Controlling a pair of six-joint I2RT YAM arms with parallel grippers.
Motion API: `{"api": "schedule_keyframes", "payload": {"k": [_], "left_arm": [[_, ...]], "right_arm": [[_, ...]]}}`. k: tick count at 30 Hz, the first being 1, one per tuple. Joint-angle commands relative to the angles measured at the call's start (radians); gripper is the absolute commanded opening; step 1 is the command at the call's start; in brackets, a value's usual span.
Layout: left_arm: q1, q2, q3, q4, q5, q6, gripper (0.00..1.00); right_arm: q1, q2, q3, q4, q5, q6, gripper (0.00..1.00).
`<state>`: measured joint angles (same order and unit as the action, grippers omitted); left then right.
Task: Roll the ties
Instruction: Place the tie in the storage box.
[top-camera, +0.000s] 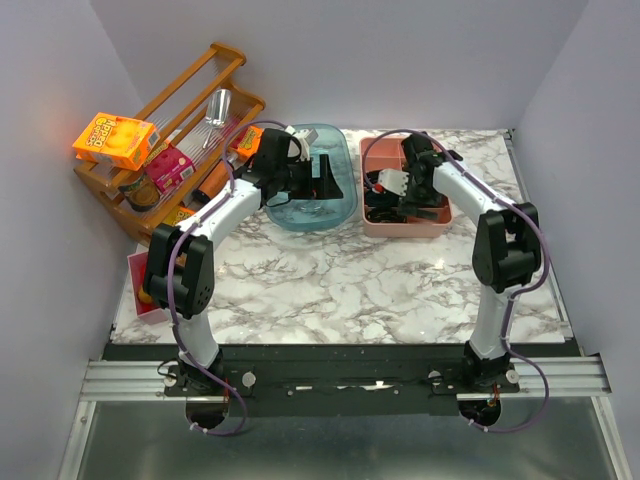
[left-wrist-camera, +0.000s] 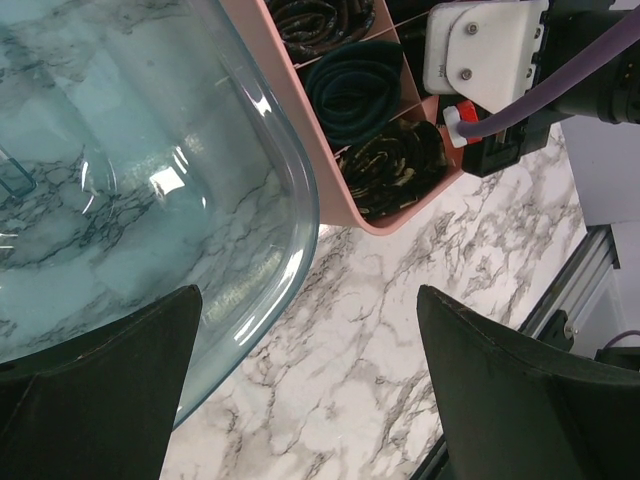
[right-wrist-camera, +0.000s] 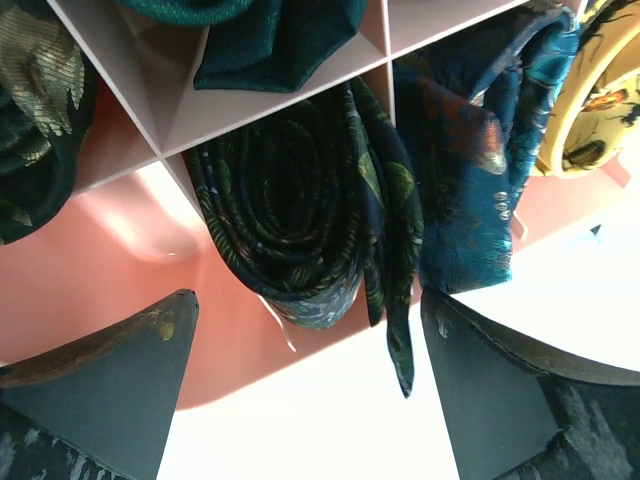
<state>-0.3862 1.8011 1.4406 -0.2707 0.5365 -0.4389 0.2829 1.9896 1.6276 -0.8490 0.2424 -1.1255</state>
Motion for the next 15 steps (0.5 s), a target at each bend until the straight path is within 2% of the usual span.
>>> {"api": "schedule_keyframes", "payload": {"k": [1,7,15], "left_arm": [[0.006,-0.029,-0.013,0.024,0.034,-0.009,0.99],[0.009,-0.034,-0.014,0.033,0.034,-0.017,0.99],[0.01,-0.04,-0.014,0.027,0.033,-0.012,0.99]], "right_arm": [[0.01,-0.06,0.008,0.027,0.008,0.015,1.0],[0.021,-0.124,0.074,0.008,-0.084,0.053,1.0],[0.019,-0.195,0.081,0.073,-0.313,0.144,0.99]]}}
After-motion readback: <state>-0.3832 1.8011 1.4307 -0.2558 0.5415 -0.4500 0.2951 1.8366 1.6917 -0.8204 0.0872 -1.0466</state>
